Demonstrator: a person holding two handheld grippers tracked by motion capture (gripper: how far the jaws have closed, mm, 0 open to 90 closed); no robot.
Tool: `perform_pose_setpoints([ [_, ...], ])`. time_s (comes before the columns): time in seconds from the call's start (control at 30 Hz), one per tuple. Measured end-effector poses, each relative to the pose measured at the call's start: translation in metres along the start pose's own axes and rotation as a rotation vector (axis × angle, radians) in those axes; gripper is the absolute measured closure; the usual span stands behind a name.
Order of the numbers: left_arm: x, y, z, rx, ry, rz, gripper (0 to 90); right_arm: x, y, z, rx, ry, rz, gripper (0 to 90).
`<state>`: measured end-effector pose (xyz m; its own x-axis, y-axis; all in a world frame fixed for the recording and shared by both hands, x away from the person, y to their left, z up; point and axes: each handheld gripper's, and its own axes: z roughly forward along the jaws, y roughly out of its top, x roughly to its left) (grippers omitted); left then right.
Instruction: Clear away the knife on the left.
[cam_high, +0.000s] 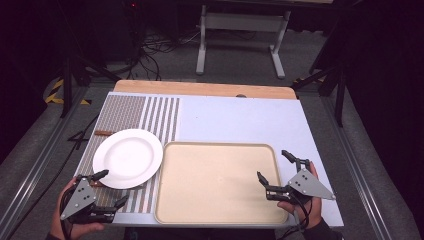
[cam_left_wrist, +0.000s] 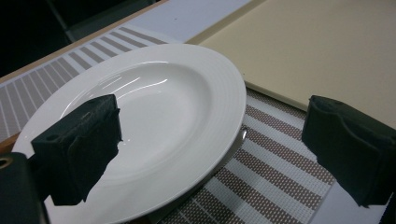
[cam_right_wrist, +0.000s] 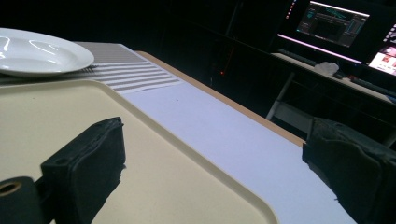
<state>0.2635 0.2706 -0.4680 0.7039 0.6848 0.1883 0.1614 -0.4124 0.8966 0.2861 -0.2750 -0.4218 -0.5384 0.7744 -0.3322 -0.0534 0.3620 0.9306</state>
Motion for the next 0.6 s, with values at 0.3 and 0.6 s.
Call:
perform_pose_setpoints([
  [0.3,0.015,-0.006,-0.016,0.040,0.079,-0.003,5.9,-0.001,-0.002,0.008,0.019,0.022,-0.008,6.2],
  [0.6,0.050,-0.025,-0.015,0.189,0.065,-0.074,5.8,-0.003,-0.005,0.009,0.035,0.021,0.000,6.4],
])
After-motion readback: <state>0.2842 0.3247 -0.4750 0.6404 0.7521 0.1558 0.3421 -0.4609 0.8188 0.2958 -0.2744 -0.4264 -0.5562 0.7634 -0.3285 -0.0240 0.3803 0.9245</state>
